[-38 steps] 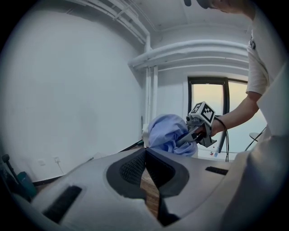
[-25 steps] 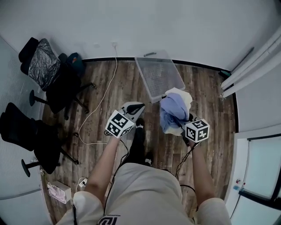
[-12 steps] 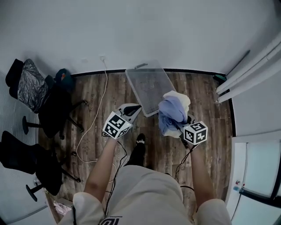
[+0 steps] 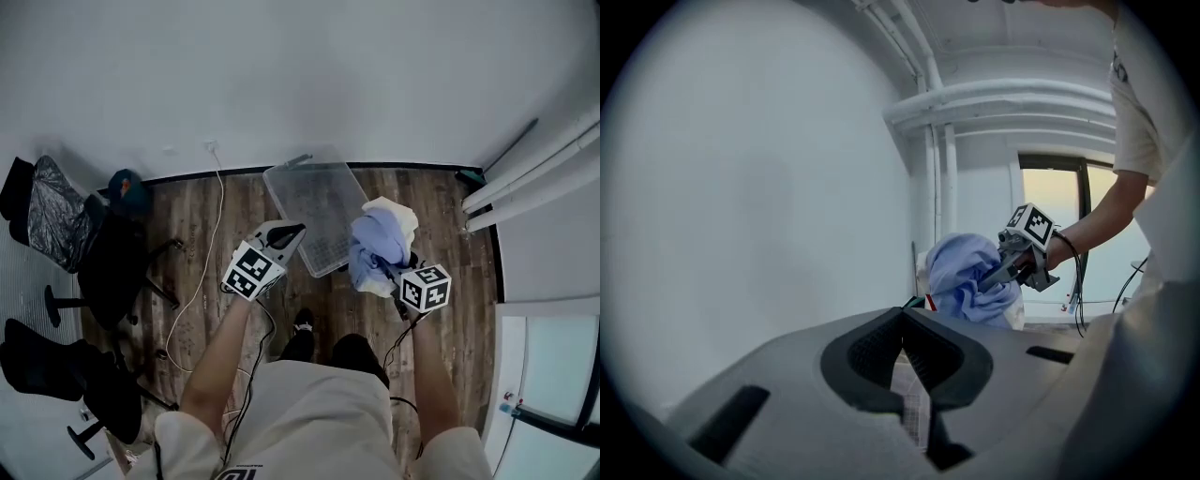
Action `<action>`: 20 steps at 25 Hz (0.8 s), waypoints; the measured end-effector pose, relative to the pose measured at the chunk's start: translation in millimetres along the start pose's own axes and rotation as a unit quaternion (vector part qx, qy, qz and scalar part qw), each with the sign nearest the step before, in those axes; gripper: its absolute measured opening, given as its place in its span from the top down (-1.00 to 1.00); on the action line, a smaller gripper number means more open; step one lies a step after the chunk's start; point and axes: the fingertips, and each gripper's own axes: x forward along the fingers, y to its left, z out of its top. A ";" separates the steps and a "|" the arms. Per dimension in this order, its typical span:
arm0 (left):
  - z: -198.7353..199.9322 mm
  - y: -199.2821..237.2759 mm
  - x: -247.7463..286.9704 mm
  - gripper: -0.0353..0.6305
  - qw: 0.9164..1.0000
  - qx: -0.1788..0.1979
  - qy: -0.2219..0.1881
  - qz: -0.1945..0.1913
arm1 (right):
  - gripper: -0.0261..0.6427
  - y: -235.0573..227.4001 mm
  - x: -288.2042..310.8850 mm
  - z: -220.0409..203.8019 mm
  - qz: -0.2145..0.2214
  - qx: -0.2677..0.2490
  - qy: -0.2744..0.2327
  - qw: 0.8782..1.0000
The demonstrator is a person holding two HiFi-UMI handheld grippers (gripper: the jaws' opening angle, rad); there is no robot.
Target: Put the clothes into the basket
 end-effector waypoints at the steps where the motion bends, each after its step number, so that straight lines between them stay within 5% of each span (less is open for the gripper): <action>1: 0.6 7.2 4.9 0.85 1.000 -0.001 0.001 -0.002 | 0.39 -7.0 4.6 4.8 -0.006 0.003 0.000 1.000; 7: -0.4 32.8 27.9 0.85 1.000 -0.015 0.001 -0.014 | 0.39 -46.8 22.9 9.8 -0.026 0.023 -0.005 0.999; 14: -17.7 85.2 61.9 0.85 0.998 -0.034 0.010 0.043 | 0.39 -75.8 90.0 14.2 0.014 0.035 0.011 0.999; 20: -44.7 107.3 101.4 0.85 0.997 -0.064 0.034 0.027 | 0.39 -84.2 154.1 31.3 0.045 0.026 0.030 0.998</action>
